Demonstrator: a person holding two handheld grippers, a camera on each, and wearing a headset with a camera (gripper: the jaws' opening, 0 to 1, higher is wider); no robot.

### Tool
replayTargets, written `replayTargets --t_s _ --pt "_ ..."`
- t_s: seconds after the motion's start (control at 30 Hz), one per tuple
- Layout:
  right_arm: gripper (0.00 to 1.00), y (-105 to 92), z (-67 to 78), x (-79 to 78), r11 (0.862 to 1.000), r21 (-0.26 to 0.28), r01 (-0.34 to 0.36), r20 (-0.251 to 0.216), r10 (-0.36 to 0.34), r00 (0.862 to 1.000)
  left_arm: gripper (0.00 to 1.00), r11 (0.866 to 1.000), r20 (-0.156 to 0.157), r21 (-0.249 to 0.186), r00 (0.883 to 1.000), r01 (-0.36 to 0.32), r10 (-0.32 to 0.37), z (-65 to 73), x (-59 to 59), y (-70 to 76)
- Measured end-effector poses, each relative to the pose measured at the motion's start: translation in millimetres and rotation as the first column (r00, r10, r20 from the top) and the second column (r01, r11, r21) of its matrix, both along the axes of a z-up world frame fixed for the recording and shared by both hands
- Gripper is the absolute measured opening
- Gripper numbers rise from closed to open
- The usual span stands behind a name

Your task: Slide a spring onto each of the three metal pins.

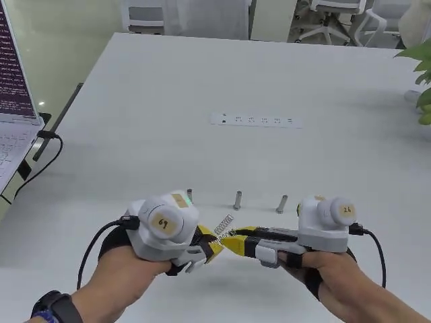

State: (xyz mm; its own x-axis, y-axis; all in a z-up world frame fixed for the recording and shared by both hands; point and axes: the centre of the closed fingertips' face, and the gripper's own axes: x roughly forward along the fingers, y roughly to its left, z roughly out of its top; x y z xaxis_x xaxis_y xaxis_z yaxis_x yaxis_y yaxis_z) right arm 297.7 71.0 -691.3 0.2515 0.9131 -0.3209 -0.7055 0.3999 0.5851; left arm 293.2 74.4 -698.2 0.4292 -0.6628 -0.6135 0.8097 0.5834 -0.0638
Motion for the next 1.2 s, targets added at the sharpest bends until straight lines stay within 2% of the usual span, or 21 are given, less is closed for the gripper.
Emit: replayTargets --t_s 0.3,0.63,1.0,1.2 --pt "0.12 1.0 7.9 4.7 0.999 0.031 0.014 -0.001 -0.014 1.0 0.02 1.0 0.008 -0.005 1.0 0.002 -0.002 1.6 1.2 0.7" --pt "0.12 4.1 13.0 8.7 1.0 0.028 0.007 0.006 -0.007 1.0 0.02 1.0 0.034 -0.013 0.999 0.012 -0.011 5.5 5.6 -0.7" --pt "0.09 4.9 20.2 10.9 1.0 -0.017 -0.015 0.045 0.015 0.999 0.02 0.999 0.051 -0.039 0.999 0.004 -0.002 7.8 9.4 -4.2" --pt "0.08 7.3 29.9 13.1 0.998 -0.051 -0.035 0.094 0.04 0.995 0.02 0.998 0.07 -0.068 0.998 -0.008 0.012 12.3 14.9 -7.7"
